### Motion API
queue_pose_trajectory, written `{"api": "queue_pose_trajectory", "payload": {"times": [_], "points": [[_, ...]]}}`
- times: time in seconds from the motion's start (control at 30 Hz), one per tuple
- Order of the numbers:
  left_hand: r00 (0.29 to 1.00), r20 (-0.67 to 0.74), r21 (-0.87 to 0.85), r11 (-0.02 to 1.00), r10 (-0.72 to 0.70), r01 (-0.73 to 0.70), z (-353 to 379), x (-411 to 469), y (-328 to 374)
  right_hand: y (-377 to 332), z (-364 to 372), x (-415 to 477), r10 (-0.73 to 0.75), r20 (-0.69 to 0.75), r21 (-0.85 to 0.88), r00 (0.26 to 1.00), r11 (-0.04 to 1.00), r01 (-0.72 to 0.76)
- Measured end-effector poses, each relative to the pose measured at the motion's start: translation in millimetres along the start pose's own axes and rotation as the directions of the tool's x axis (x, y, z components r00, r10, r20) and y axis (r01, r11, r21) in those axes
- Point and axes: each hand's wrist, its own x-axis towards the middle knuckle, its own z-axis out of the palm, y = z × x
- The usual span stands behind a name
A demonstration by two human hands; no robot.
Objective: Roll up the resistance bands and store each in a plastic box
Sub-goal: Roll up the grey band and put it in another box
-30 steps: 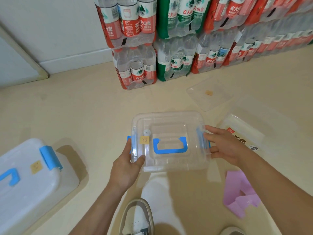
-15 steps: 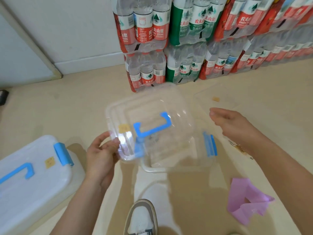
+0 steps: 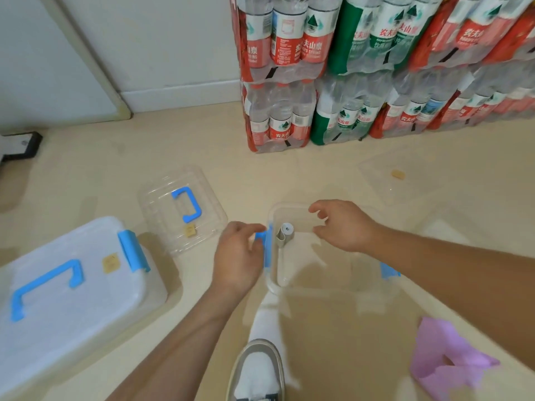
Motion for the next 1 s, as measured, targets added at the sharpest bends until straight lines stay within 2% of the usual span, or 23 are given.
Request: {"api": "queue_pose_trajectory", "payload": {"times": [0.07,0.13,0.2,0.3,0.43,0.57,0.67,0.7,0.77,0.83,0.9,1.0], "points": [[0.988,0.128,0.144,0.985,0.08,-0.098,12,9,5,-4,26,11,0.027,-0.058,0.089,0.998,0.996,-0.022],[0.982,0.181,0.139,0.988,0.046,-0.072,18,15,4,-6,56,20,0.021,-0.074,0.145,0.997,0.989,-0.01],[0.983,0.178,0.067,0.995,0.055,-0.067,20,17,-2,-4,84,32,-0.038,-0.062,0.075,0.997,0.996,0.043],[0.976,0.197,0.063,0.993,0.089,-0.103,20,16,-9,2,108,50,-0.069,-0.122,-0.041,0.99,0.997,0.065],[0.976,0.198,0.055,0.994,0.085,-0.098,21,18,-12,-1,119,59,-0.053,-0.226,-0.01,0.973,0.999,0.052],[0.986,0.165,0.05,0.998,0.037,-0.045,18,21,-7,-1,100,49,-0.079,-0.239,0.093,0.968,0.99,0.103],[0.995,0.06,-0.076,0.994,0.078,-0.073,9,23,7,2,52,29,-0.103,-0.192,0.172,0.976,0.976,0.136],[0.993,0.066,-0.131,0.988,0.095,-0.086,5,23,15,1,32,19,-0.119,-0.19,0.219,0.975,0.963,0.16],[0.975,0.197,-0.271,0.962,0.098,-0.042,-6,22,38,-5,-9,-5,-0.174,-0.208,0.285,0.962,0.931,0.23],[0.921,0.358,-0.486,0.873,0.153,0.044,-19,20,65,-13,-44,-32,-0.202,-0.211,0.328,0.956,0.907,0.264],[0.903,0.37,-0.632,0.772,0.219,0.072,-30,14,90,-19,-71,-60,-0.199,-0.225,0.391,0.954,0.878,0.276],[0.917,0.315,-0.679,0.733,0.245,0.037,-43,-2,130,-19,-103,-103,-0.168,-0.244,0.535,0.955,0.798,0.277]]}}
